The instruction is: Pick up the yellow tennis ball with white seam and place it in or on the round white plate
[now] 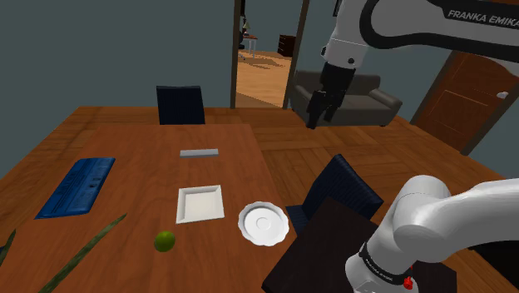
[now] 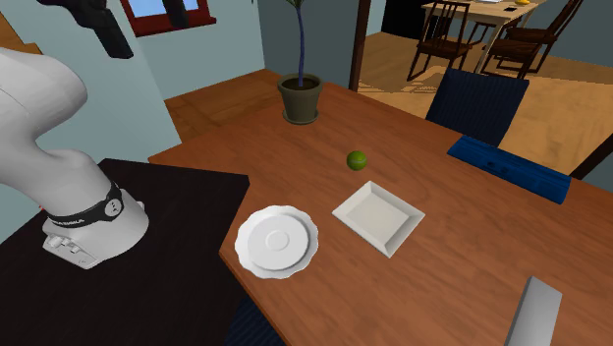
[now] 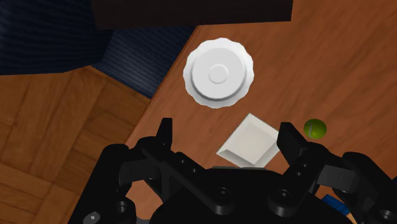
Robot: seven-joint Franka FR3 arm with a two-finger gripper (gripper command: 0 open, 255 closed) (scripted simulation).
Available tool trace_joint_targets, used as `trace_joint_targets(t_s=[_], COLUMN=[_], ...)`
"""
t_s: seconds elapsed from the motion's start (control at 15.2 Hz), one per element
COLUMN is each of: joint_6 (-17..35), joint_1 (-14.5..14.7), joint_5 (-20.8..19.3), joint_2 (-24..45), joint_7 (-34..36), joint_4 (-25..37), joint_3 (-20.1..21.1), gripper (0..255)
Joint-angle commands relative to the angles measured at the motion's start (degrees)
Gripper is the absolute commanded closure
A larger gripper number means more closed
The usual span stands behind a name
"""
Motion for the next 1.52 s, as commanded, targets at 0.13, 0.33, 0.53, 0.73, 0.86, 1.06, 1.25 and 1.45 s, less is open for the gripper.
trace_joint_targets(t_s=[0.13, 0.33, 0.53, 0.73, 0.86, 1.06, 1.25, 1.45], joint_6=[3.58, 9.05, 14.62, 20.23, 23.95, 29.43, 34.69, 39.61], joint_1=[0.65, 1.65, 2.64, 3.58, 4.14, 4.79, 5.24, 5.49], joint_5=[0.93, 2.24, 3.4, 4.32, 4.73, 4.99, 4.61, 3.37], joint_2=[1.09, 3.37, 6.42, 10.21, 13.14, 18.05, 23.54, 29.49], joint_7=[1.34, 3.31, 5.26, 7.24, 8.6, 10.75, 13.16, 15.96], joint_4=[-2.1, -4.7, -6.62, -7.82, -8.22, -8.19, -7.43, -5.93], joint_3=[1.57, 3.96, 6.39, 8.81, 10.43, 12.88, 15.3, 17.63], gripper=[0, 0, 0, 0, 0, 0, 0, 0])
